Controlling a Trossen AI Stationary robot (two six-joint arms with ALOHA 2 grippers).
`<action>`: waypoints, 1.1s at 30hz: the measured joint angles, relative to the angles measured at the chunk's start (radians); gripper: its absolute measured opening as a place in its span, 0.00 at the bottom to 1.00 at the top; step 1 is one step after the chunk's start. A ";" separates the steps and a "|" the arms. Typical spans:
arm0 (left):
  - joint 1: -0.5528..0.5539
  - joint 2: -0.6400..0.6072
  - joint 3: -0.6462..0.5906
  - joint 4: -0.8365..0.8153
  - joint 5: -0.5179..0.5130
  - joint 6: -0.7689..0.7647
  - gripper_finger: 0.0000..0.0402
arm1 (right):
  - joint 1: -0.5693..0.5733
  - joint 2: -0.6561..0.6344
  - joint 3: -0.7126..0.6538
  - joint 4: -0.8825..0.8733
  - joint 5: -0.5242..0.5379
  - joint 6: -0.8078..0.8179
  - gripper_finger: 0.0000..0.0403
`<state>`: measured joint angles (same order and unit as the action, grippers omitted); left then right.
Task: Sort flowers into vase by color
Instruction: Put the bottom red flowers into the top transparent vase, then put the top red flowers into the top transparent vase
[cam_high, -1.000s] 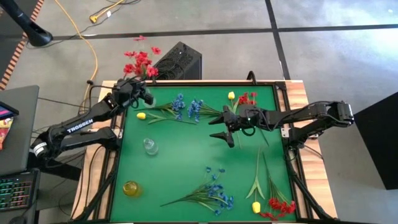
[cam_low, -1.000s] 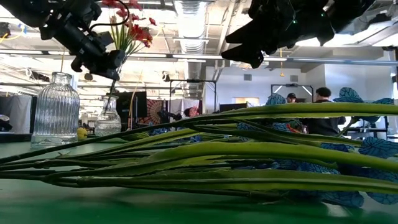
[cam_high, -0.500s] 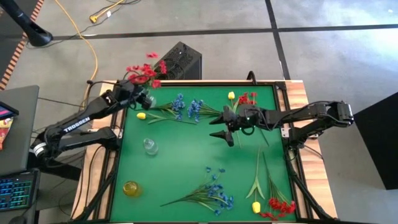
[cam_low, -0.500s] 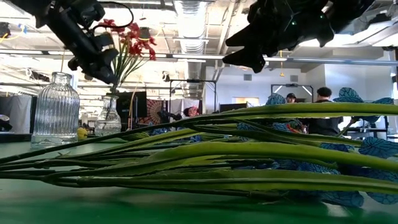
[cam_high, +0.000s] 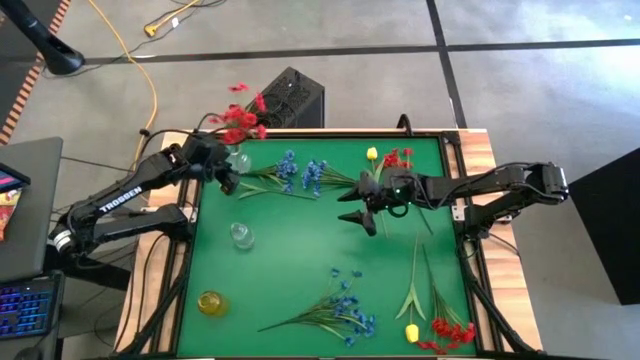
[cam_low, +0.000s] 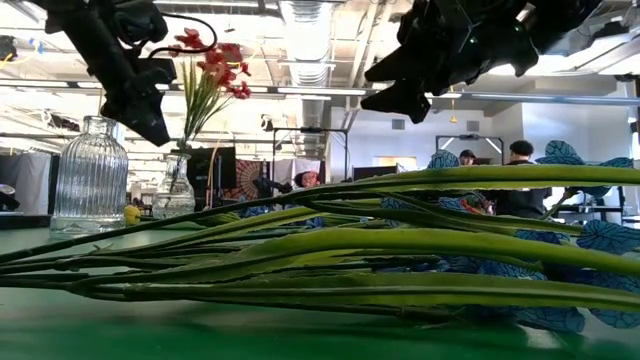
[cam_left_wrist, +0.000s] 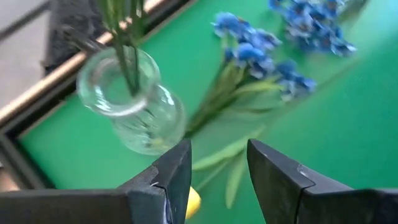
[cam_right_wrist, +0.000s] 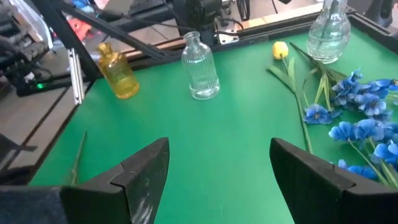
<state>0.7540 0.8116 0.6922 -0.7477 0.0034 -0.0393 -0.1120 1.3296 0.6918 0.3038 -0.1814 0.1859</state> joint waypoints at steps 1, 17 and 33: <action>0.000 0.000 0.000 -0.002 0.021 0.005 0.36 | 0.000 0.000 0.000 -0.006 0.000 -0.007 0.75; -0.012 0.000 0.023 -0.025 0.174 0.051 0.36 | 0.000 0.000 0.000 -0.040 0.000 -0.032 0.75; -0.041 -0.008 0.237 -0.085 0.765 0.198 0.36 | 0.019 0.000 0.000 -0.042 0.000 -0.030 0.75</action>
<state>0.7127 0.8032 0.9290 -0.8328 0.7688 0.1589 -0.0929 1.3296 0.6918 0.2621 -0.1817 0.1558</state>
